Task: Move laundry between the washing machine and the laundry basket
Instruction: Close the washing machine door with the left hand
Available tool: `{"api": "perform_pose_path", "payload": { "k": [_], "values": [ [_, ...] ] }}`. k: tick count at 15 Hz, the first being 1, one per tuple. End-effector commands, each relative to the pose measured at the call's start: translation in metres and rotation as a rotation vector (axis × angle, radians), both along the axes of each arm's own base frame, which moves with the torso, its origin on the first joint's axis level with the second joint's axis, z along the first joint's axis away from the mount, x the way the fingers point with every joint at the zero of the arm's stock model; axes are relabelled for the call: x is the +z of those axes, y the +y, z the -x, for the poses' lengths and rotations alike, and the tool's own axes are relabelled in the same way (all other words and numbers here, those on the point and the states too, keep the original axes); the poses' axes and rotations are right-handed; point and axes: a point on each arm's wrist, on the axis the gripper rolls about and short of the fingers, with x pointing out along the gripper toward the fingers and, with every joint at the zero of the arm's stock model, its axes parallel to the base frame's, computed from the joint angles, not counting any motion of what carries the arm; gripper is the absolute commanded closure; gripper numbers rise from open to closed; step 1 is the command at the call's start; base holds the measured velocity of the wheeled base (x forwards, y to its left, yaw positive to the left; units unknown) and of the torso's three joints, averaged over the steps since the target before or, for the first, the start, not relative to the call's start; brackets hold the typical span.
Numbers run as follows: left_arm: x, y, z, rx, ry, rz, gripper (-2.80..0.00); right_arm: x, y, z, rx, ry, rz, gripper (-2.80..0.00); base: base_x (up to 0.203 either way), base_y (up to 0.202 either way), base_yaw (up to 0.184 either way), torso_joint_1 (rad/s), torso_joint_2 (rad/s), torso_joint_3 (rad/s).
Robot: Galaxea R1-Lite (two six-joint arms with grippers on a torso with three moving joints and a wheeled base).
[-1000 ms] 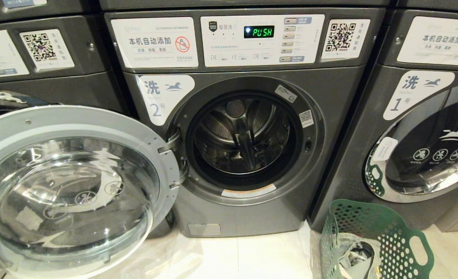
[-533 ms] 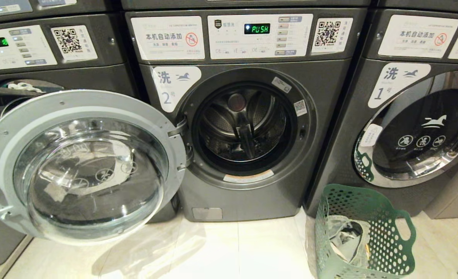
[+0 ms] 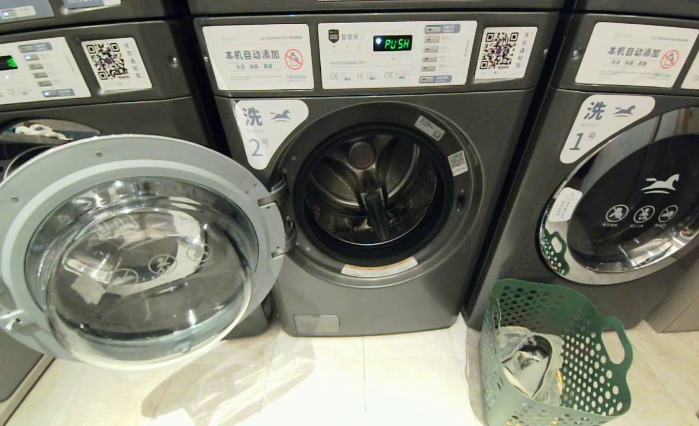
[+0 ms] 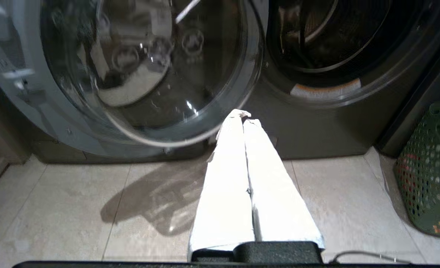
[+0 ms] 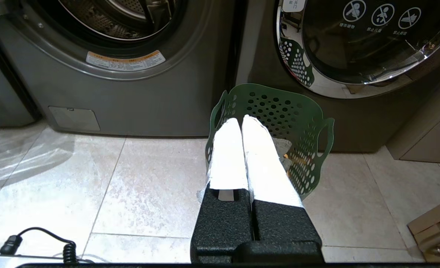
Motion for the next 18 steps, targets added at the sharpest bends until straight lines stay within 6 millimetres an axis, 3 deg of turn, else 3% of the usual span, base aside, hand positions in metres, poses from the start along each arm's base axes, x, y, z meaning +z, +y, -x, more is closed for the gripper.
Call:
{"api": "perform_pose_path", "payload": {
  "k": [1,3,5,7,9,11,13,18],
  "values": [
    [0.030,0.000,0.009,0.002,-0.083,-0.004,0.00,0.000,0.000,0.000,-0.010,0.002,-0.008,0.00,0.000,0.000,0.000,0.000,0.00,0.000],
    [0.093,0.000,0.016,0.025,-0.151,-0.005,0.00,0.000,0.000,0.000,-0.009,0.002,-0.004,0.00,0.000,0.000,0.000,0.000,0.00,0.000],
    [0.159,0.002,-0.008,0.069,-0.120,0.000,0.00,0.000,0.000,0.000,-0.013,0.002,-0.005,0.00,0.000,0.000,0.000,0.000,0.00,0.000],
    [0.215,0.003,-0.058,0.125,-0.061,0.002,0.00,0.000,0.000,0.000,-0.011,0.002,-0.003,0.00,0.000,0.000,0.000,0.000,0.00,0.000],
    [0.250,0.007,-0.126,0.202,0.012,0.004,0.00,0.000,0.000,0.000,-0.010,0.000,-0.005,0.00,0.000,0.000,0.000,0.000,0.00,0.000],
    [0.260,0.021,-0.194,0.293,0.075,0.008,0.00,0.000,0.000,0.000,-0.010,0.000,-0.011,0.00,0.000,0.000,0.000,0.000,0.00,0.000],
    [0.259,0.046,-0.239,0.358,0.089,0.017,0.00,0.000,0.000,0.000,-0.011,0.002,-0.016,0.00,0.000,0.000,0.000,0.000,0.00,0.000],
    [0.248,0.124,-0.258,0.289,0.115,0.067,0.00,0.000,0.000,0.000,-0.015,0.002,-0.020,0.00,0.000,0.000,0.000,0.000,0.00,0.000]
  ]
}}
